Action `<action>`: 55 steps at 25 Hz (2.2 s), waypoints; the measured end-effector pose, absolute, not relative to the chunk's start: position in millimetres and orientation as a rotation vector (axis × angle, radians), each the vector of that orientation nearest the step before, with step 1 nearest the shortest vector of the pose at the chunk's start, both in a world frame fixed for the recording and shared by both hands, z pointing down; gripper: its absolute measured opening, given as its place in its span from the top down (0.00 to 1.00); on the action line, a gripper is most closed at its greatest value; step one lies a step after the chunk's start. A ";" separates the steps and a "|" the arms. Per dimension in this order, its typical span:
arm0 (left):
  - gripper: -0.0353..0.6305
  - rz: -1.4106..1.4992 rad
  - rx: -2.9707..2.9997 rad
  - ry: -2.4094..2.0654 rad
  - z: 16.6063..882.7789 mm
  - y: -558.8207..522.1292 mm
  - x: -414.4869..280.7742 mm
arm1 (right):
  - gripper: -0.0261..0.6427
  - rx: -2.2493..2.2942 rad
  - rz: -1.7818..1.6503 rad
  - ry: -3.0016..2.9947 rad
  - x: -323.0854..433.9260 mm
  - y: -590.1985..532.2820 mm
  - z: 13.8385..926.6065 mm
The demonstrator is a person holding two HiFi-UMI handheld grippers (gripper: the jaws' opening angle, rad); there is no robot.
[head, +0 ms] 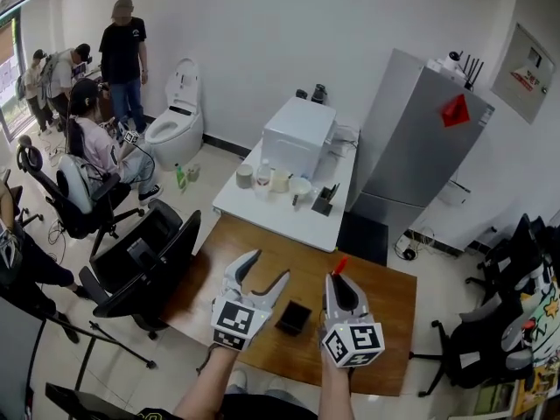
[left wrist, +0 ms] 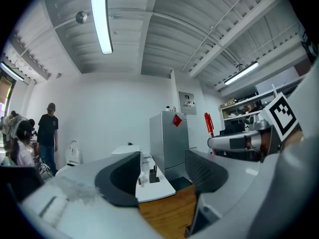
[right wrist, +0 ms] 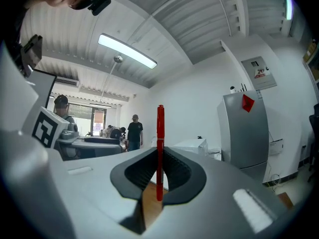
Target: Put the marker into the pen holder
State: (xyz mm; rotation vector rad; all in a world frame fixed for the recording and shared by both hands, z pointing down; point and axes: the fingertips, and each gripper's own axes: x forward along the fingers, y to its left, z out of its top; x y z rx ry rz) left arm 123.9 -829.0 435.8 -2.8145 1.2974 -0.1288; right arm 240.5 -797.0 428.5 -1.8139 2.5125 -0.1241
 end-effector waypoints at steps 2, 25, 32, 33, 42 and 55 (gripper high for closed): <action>0.52 -0.159 -2.829 1.303 444.9 -833.6 127.7 | 0.91 -1.801 -0.169 2.525 239.5 -801.3 439.2; 0.52 -0.450 -3.009 1.291 574.6 -845.7 146.6 | 0.91 -1.886 -0.644 2.645 238.6 -812.6 649.6; 0.52 -0.405 -3.040 1.278 574.8 -844.6 151.7 | 0.91 -1.917 -0.953 2.722 229.5 -803.4 727.3; 0.52 -0.403 -3.043 1.274 575.0 -843.9 152.4 | 0.91 -1.919 -0.985 2.726 227.4 -802.2 735.2; 0.52 -0.435 -3.063 1.285 591.2 -839.3 148.2 | 0.91 -2.038 -1.131 2.759 225.6 -805.2 762.4; 0.52 -0.448 -3.067 1.303 592.6 -832.5 138.7 | 0.71 -2.176 -1.255 2.753 222.4 -805.0 770.0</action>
